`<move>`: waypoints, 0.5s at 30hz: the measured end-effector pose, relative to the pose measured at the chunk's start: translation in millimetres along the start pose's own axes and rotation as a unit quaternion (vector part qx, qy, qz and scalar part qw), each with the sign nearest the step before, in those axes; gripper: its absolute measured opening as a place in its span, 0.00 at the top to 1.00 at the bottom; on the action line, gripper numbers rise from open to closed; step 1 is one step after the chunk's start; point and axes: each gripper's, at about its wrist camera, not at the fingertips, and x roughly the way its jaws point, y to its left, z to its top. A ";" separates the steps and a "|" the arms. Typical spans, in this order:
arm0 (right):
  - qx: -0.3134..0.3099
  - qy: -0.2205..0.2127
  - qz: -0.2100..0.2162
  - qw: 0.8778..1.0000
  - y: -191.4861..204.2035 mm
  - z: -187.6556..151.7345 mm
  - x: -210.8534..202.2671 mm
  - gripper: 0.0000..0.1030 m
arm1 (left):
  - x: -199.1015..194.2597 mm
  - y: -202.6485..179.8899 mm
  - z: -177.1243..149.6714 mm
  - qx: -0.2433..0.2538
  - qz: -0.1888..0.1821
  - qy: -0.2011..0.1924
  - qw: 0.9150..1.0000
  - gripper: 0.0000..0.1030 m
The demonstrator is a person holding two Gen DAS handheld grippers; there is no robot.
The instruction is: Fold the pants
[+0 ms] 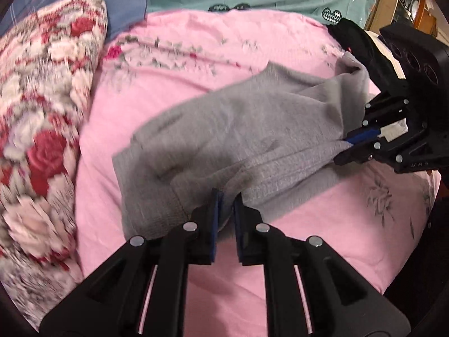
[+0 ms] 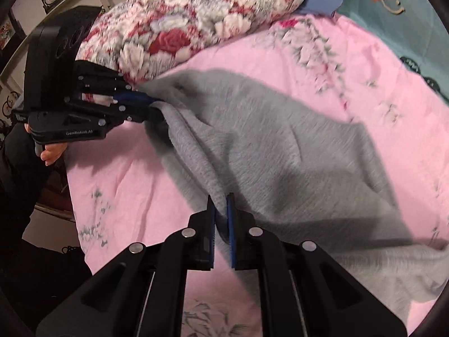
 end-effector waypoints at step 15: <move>0.012 0.012 0.046 0.999 15.7 -2.1 -3.1 0.69 | -54.5 -25.6 -23.2 -0.002 -0.060 -0.058 0.997 0.23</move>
